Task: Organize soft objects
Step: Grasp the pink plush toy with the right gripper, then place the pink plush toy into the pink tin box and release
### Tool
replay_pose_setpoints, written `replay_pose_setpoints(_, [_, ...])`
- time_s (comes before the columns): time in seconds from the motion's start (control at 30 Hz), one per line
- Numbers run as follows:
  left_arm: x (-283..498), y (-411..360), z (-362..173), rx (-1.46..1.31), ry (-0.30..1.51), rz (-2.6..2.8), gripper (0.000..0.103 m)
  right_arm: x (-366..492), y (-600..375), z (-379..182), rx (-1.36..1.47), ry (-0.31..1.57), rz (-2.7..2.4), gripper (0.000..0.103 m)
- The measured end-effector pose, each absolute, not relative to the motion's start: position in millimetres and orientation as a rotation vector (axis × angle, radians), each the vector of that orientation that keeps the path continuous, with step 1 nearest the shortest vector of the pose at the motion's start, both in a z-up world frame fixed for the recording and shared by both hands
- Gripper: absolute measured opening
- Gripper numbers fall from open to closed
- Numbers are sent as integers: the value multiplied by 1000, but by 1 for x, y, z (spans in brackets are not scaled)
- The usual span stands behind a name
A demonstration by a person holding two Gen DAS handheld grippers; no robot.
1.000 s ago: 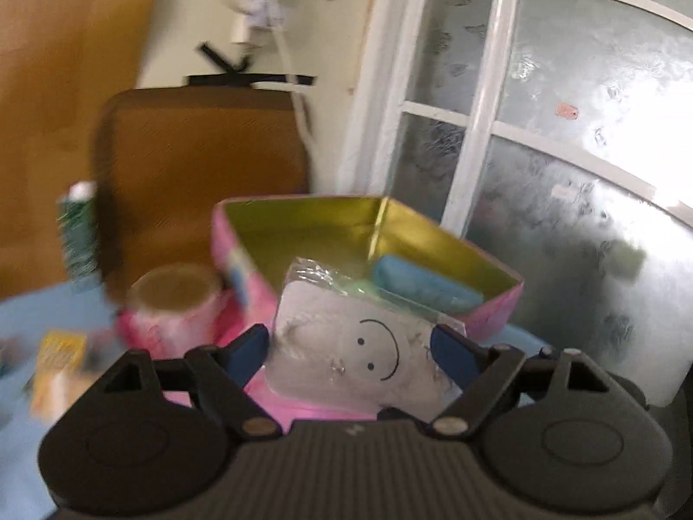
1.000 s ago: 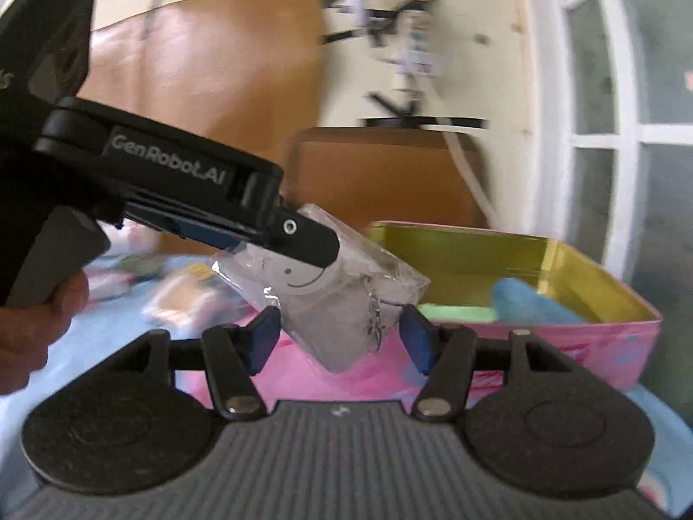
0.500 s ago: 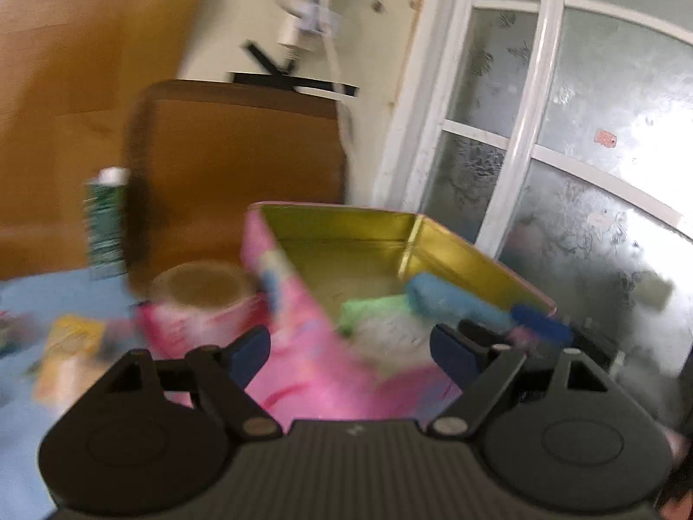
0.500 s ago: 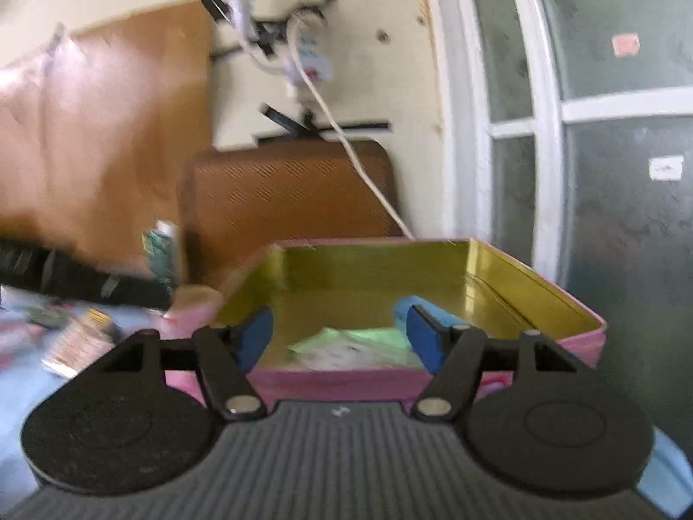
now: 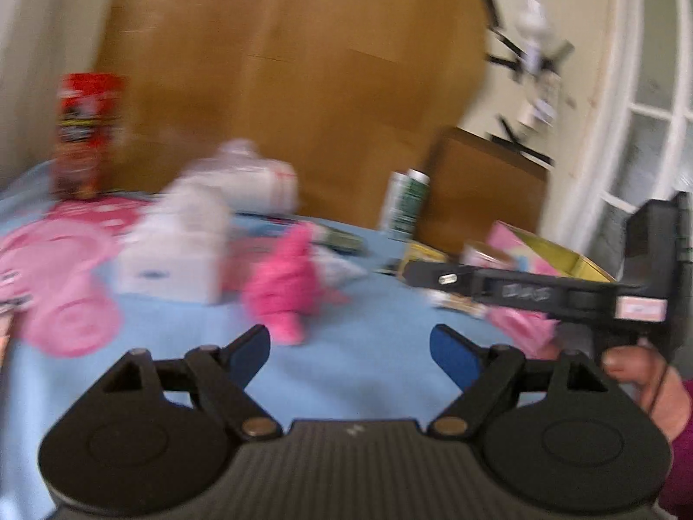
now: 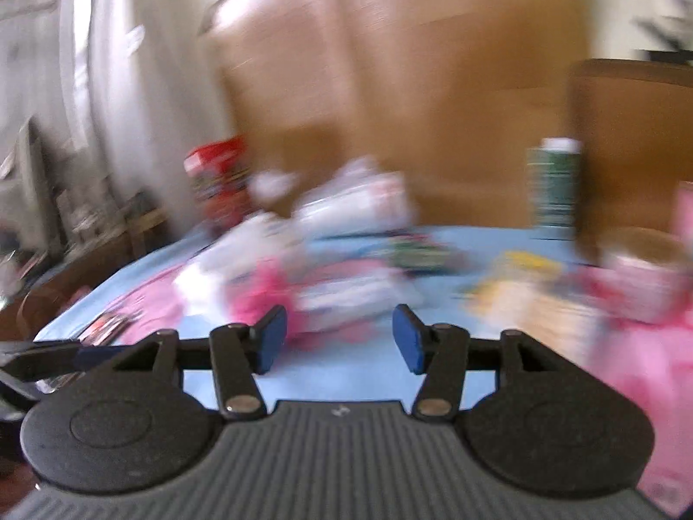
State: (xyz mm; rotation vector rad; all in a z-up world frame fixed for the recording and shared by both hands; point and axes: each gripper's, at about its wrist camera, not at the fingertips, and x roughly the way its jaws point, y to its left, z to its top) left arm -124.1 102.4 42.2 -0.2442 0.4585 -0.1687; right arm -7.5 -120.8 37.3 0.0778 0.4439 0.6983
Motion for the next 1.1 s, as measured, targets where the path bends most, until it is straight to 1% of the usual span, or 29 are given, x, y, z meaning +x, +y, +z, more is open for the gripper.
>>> replay_pose_setpoints(0.07, [-130, 121, 42, -262, 451, -131, 84, 0, -83, 34, 45, 469, 725, 66])
replay_pose_setpoints(0.13, [-132, 135, 42, -286, 448, -96, 84, 14, -51, 26, 18, 504, 728, 69])
replay_pose_setpoints(0.17, [-132, 140, 41, -301, 451, -89, 84, 21, -39, 22, 4, 519, 720, 66])
replay_pose_setpoints(0.23, [-129, 145, 40, -325, 459, -85, 84, 32, -30, 16, 4, 550, 724, 52])
replay_pose_setpoints(0.27, [-126, 146, 40, -335, 461, -87, 84, 33, -36, 18, 41, 556, 722, 50])
replay_pose_setpoints(0.33, [-120, 144, 39, -356, 466, -107, 84, 24, -54, 22, 135, 586, 738, 49])
replay_pose_setpoints(0.43, [-108, 136, 37, -378, 483, -171, 84, -3, -99, 29, 199, 596, 753, 50])
replay_pose_setpoints(0.5, [-99, 119, 37, -376, 487, -232, 84, -28, -140, 29, 254, 571, 728, 50])
replay_pose_setpoints(0.63, [-75, 75, 36, -387, 541, -386, 84, -73, -199, 20, 205, 516, 558, 51])
replay_pose_setpoints(0.7, [-64, 48, 35, -373, 574, -459, 84, -90, -228, 13, 249, 508, 496, 51])
replay_pose_setpoints(0.87, [-44, -26, 35, -292, 636, -612, 84, -109, -274, -3, 381, 505, 401, 52])
replay_pose_setpoints(0.97, [-33, -63, 28, -243, 687, -675, 84, -109, -284, -15, 429, 511, 403, 54])
replay_pose_setpoints(1.0, [-30, -73, 24, -227, 712, -678, 82, -110, -285, -17, 434, 508, 410, 54])
replay_pose_setpoints(1.07, [-25, -86, 17, -230, 752, -710, 68, -113, -286, -19, 432, 502, 428, 51])
replay_pose_setpoints(1.1, [-23, -89, 17, -245, 763, -720, 67, -115, -288, -17, 436, 492, 431, 51])
